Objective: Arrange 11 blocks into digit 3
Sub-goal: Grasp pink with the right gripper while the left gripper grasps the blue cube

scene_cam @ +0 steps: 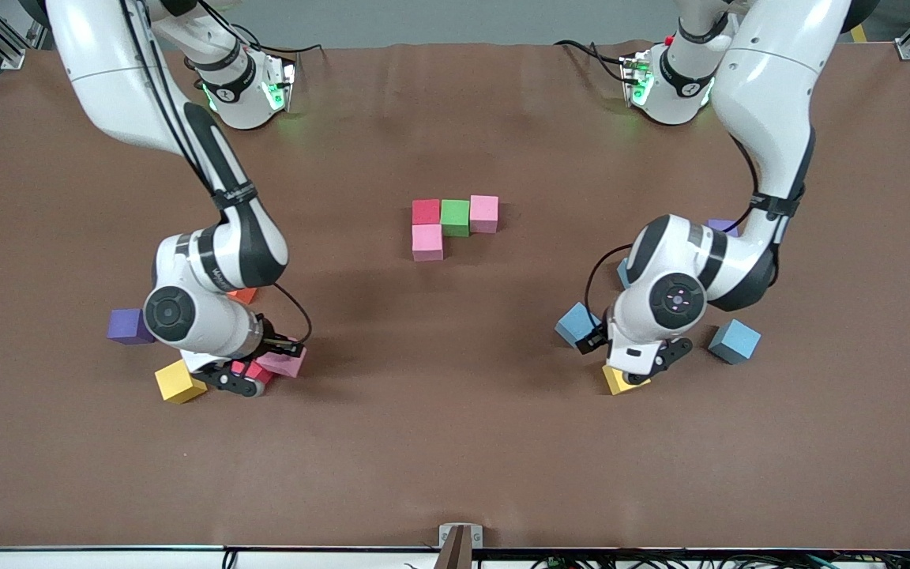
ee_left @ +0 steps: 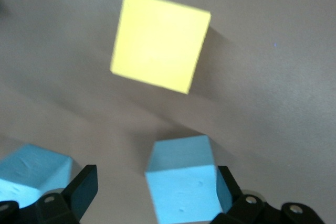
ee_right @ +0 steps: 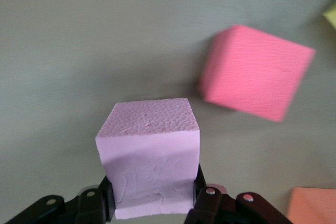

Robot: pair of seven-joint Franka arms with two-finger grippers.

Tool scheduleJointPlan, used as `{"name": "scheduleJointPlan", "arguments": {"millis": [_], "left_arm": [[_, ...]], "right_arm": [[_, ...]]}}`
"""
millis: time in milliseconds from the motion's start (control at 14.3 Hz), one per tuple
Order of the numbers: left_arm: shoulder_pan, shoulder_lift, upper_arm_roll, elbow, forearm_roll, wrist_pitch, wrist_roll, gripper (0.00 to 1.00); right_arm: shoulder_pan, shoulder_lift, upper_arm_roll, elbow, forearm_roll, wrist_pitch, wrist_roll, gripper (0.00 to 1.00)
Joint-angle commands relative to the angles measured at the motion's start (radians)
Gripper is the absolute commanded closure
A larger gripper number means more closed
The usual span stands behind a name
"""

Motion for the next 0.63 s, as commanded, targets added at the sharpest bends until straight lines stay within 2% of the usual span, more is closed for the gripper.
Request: {"name": "scheduleJointPlan", "arguments": {"millis": [0, 139, 279, 418, 558], "left_arm": [[-0.019, 0.004, 0.005, -0.037, -0.013, 0.075, -0.079, 0.0], [-0.019, 0.001, 0.005, -0.076, -0.013, 0.135, -0.087, 0.0], [-0.019, -0.002, 0.005, -0.112, -0.013, 0.173, -0.089, 0.0], [-0.014, -0.005, 0.005, -0.124, -0.013, 0.176, -0.089, 0.0], [-0.014, -0.007, 0.005, -0.13, -0.013, 0.176, -0.09, 0.0]], "right_arm": [[0.089, 0.006, -0.002, 0.053, -0.013, -0.014, -0.008, 0.43], [0.158, 0.028, -0.001, 0.087, -0.015, -0.029, -0.034, 0.43], [0.209, 0.055, 0.0, 0.154, -0.015, -0.113, -0.083, 0.43], [0.247, 0.077, 0.0, 0.208, -0.015, -0.181, -0.095, 0.43], [0.278, 0.086, 0.0, 0.216, -0.012, -0.192, -0.095, 0.43]]}}
